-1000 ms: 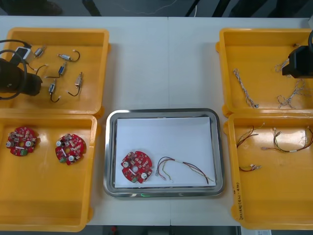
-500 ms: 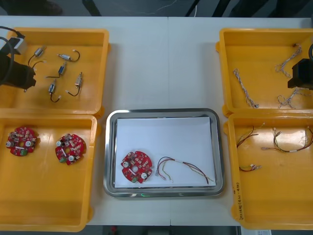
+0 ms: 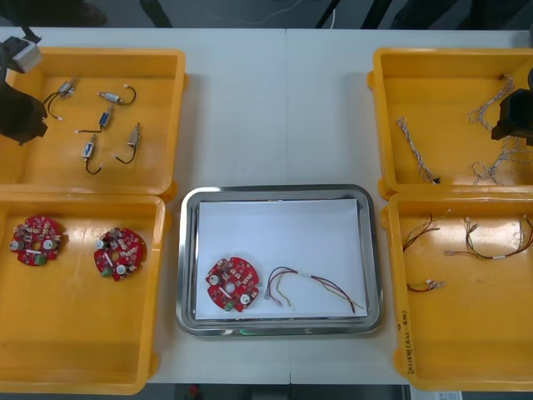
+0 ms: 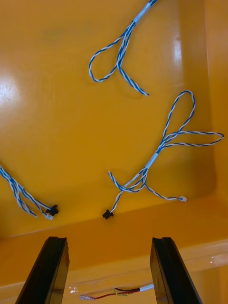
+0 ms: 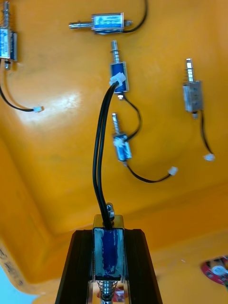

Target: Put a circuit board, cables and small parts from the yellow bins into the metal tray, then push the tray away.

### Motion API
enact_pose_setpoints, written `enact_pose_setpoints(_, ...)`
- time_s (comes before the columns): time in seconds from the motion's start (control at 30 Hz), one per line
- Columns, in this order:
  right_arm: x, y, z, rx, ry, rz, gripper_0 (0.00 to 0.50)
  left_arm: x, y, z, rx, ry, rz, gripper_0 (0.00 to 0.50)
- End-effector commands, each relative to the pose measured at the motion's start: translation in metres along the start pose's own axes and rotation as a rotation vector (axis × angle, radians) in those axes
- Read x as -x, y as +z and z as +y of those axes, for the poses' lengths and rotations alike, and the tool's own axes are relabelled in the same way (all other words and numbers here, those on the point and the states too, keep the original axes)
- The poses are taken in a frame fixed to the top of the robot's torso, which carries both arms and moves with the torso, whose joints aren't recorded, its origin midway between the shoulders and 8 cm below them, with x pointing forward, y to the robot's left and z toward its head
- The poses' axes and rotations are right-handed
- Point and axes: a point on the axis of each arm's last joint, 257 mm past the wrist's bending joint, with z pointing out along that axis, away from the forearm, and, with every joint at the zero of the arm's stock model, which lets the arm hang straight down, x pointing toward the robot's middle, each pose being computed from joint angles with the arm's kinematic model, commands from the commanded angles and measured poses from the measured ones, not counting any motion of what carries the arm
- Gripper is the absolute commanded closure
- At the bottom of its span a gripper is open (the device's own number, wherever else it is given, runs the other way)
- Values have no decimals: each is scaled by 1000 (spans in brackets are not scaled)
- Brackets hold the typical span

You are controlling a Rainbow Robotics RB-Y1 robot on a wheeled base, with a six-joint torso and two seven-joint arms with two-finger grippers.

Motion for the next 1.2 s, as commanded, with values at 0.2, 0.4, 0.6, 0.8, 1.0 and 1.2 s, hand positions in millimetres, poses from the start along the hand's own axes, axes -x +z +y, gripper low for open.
enact_pose_setpoints(0.2, 46, -16, -27, -34, 77, -117, 0, -26, -45, -28, 55, -288, 5, 500)
enact_pose_setpoints(0.4, 58, -5, -31, -40, 93, -134, 0, -28, -55, -67, 16, -306, -1, 500)
enact_pose_setpoints(0.6, 67, 4, -41, -61, 105, -151, 0, -23, -62, -112, -65, -314, -26, 500)
enact_pose_setpoints(0.8, 71, 19, -57, -87, 126, -172, 0, -21, -59, -158, -132, -290, -14, 500)
enact_pose_setpoints(1.0, 70, 27, -65, -77, 176, -173, 0, -18, -54, -202, -157, -259, 10, 500)
enact_pose_setpoints(1.2, 69, 41, -73, -58, 230, -176, 0, -12, -48, -241, -172, -245, 19, 500)
